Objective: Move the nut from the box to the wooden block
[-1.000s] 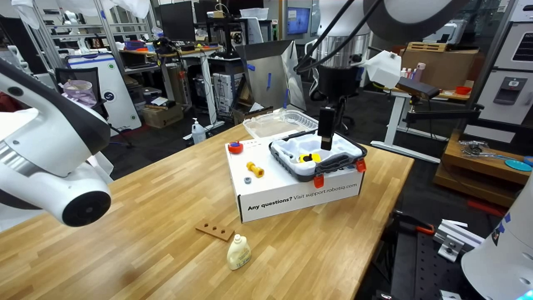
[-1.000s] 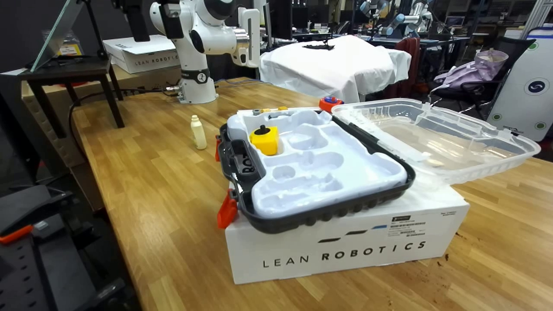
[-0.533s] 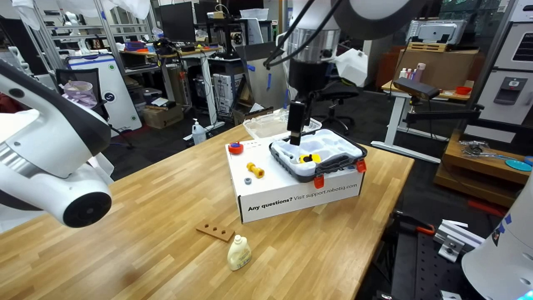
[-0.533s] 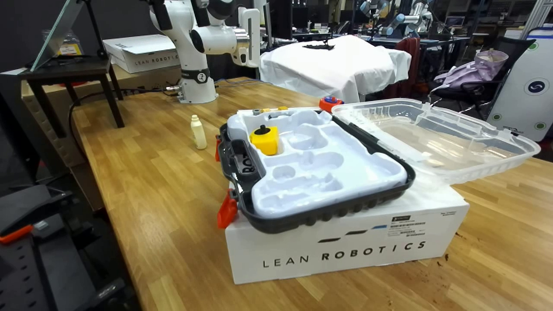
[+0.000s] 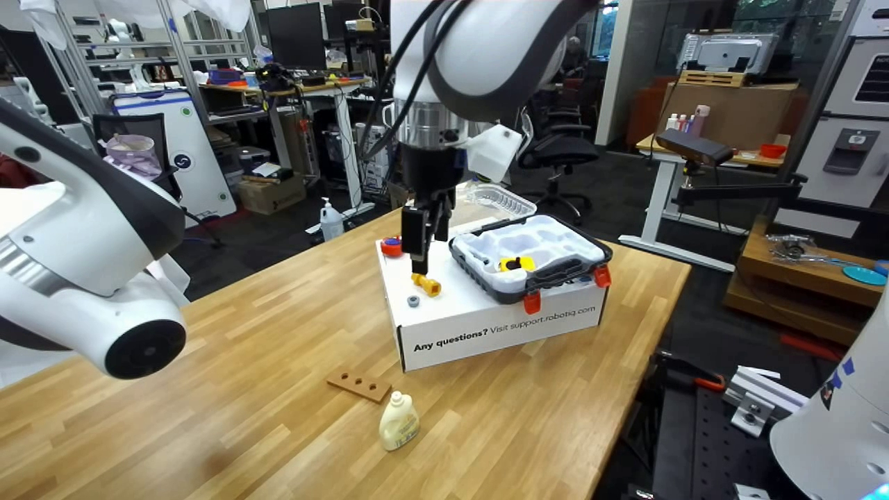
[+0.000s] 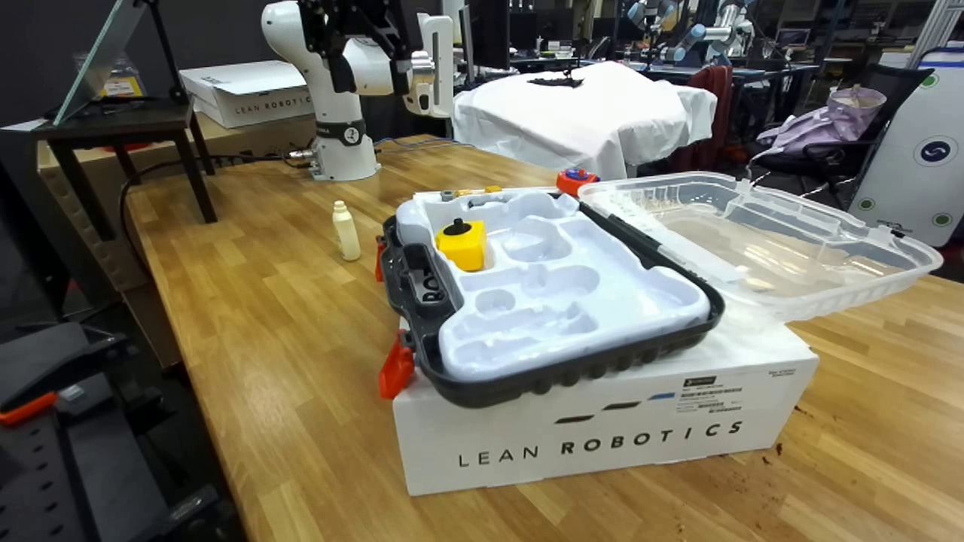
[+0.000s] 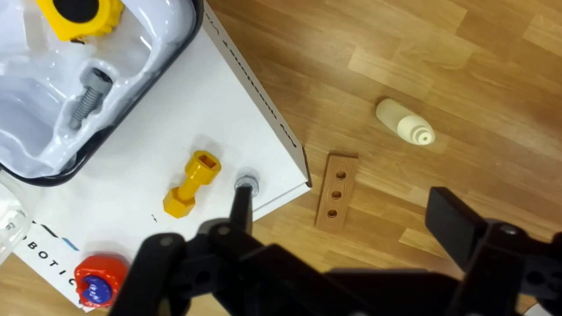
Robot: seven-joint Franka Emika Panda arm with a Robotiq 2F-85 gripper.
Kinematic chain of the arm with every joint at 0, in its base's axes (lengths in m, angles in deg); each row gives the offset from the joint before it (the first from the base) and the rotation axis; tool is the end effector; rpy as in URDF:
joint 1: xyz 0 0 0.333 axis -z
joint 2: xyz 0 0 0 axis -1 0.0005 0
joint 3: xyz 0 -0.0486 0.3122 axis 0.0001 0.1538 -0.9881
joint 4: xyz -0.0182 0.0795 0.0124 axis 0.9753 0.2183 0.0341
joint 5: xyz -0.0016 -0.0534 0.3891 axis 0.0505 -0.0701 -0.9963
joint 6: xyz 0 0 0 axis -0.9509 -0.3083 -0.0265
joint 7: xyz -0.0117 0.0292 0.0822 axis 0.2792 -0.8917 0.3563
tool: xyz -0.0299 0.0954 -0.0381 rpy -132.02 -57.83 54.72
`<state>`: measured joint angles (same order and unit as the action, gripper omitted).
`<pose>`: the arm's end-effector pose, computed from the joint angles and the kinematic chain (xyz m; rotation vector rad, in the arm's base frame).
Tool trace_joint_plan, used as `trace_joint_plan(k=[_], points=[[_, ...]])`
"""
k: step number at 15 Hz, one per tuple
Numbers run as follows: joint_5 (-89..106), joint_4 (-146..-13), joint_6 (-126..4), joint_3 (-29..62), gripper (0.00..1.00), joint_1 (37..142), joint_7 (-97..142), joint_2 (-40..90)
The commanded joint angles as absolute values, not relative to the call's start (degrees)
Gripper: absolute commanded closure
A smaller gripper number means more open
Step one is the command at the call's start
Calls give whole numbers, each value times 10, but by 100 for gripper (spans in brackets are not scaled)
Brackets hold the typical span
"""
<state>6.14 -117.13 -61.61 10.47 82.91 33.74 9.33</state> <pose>0.5192 0.0855 0.3603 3.0967 0.4623 0.1272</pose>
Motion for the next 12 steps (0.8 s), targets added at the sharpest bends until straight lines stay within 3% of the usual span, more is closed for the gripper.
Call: trace_joint_plan(k=[1,12], points=[[63,-1153,-614,95,0,839,337,112],[63,-1142,-617,93,0,839,333,125]])
